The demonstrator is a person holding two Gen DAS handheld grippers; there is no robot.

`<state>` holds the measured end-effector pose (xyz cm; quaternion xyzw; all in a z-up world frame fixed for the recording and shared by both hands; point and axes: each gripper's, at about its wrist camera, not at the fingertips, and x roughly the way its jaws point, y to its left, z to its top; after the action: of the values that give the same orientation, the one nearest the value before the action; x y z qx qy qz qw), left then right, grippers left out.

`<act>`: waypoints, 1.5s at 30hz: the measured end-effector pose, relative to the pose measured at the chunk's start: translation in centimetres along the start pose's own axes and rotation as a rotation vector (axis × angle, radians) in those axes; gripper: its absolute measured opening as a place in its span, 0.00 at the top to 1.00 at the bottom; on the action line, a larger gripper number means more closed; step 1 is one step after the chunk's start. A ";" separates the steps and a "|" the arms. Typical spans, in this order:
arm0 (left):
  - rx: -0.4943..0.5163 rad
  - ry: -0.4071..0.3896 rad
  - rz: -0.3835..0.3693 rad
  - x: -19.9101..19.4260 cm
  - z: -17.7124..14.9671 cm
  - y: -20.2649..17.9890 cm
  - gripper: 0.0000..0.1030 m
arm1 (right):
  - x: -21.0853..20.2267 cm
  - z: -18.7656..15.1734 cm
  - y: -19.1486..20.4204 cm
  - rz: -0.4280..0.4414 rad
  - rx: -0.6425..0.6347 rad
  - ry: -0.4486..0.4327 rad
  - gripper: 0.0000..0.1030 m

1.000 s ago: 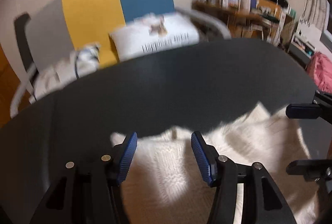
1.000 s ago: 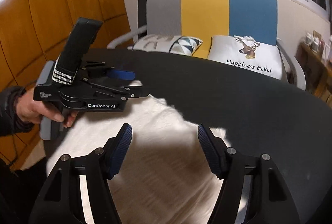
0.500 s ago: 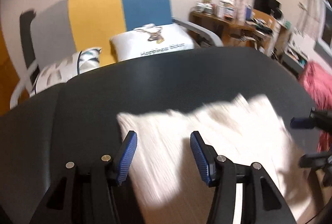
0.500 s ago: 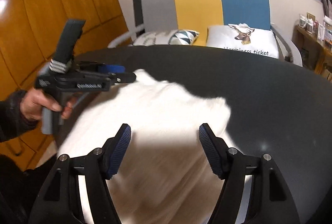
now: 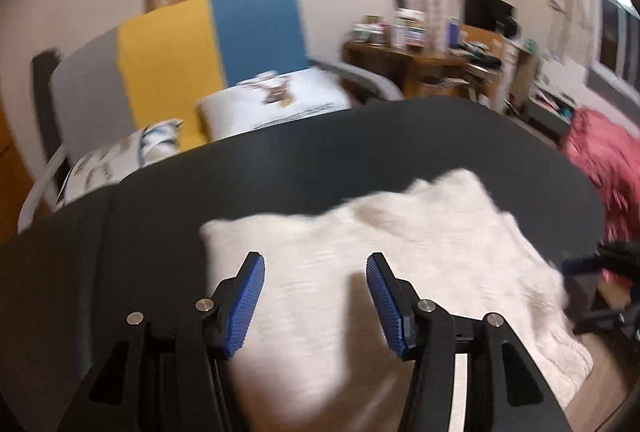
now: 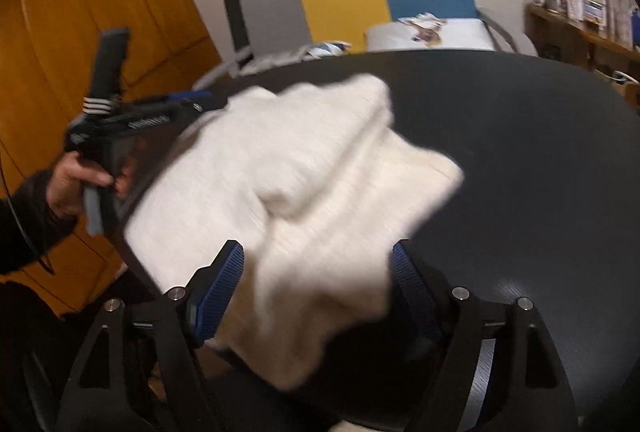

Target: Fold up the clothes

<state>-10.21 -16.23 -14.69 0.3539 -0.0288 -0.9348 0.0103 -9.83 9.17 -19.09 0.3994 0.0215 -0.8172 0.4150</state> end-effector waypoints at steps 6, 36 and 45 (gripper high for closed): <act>0.137 0.069 -0.086 2.5 -0.7 -4.9 0.47 | 2.3 -0.3 -0.2 0.109 -0.014 0.080 0.13; 0.056 0.026 -0.080 0.8 -1.7 -2.0 0.44 | 1.6 2.6 2.2 0.271 -0.128 0.143 0.13; 0.014 0.014 -0.162 -3.1 -4.9 -2.5 0.45 | -2.2 0.3 4.3 0.200 -0.091 0.089 0.13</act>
<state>-4.70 -13.79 -16.46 0.3617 -0.0065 -0.9298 -0.0679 -6.27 7.71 -16.18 0.4163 0.0370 -0.7512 0.5110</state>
